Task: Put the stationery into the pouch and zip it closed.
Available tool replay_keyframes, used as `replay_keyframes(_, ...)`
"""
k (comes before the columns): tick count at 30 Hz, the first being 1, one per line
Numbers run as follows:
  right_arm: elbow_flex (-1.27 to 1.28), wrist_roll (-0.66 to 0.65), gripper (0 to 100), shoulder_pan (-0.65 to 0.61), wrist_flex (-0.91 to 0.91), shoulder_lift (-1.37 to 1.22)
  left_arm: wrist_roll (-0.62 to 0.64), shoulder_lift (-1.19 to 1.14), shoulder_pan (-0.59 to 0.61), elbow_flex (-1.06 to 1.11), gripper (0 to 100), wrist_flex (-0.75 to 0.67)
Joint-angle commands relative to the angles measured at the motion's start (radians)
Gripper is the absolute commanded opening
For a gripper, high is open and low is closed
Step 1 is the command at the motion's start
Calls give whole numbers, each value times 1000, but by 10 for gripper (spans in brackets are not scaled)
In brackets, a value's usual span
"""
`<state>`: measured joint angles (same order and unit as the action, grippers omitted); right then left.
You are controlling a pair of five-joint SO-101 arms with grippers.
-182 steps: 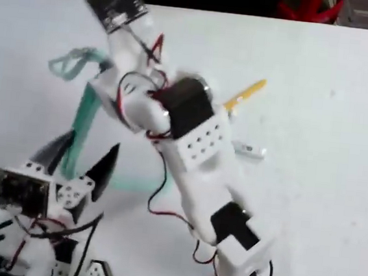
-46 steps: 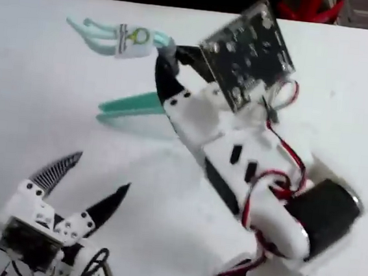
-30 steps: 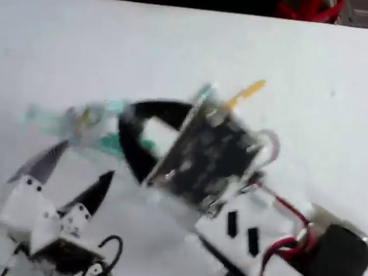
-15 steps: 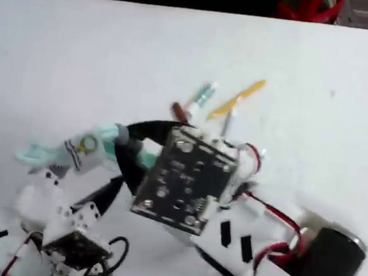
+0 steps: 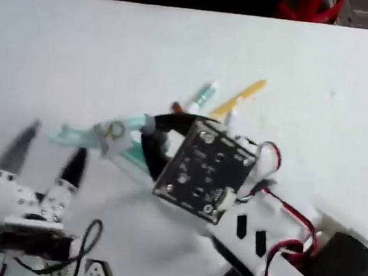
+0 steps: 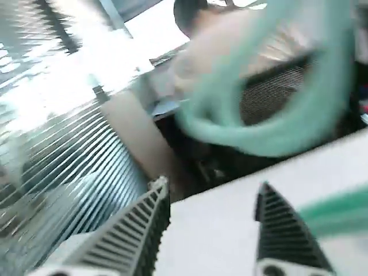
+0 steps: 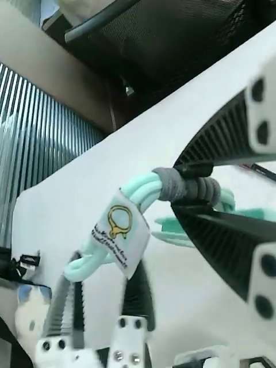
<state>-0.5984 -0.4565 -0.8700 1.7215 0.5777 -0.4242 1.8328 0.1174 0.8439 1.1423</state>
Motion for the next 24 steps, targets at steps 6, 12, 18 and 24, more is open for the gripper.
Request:
replay_keyframes(6,31,87,19,-54,-5,125,334,-7,231,198,91,-422)
replay_keyframes(12,91,120,19,-137,-10,173,351,-7,154,644,91,-827)
replay_keyframes(18,97,118,19,-64,-84,110,325,-7,-61,583,91,-460)
replay_keyframes(24,97,120,19,94,-254,-1,325,-5,-211,308,91,-84)
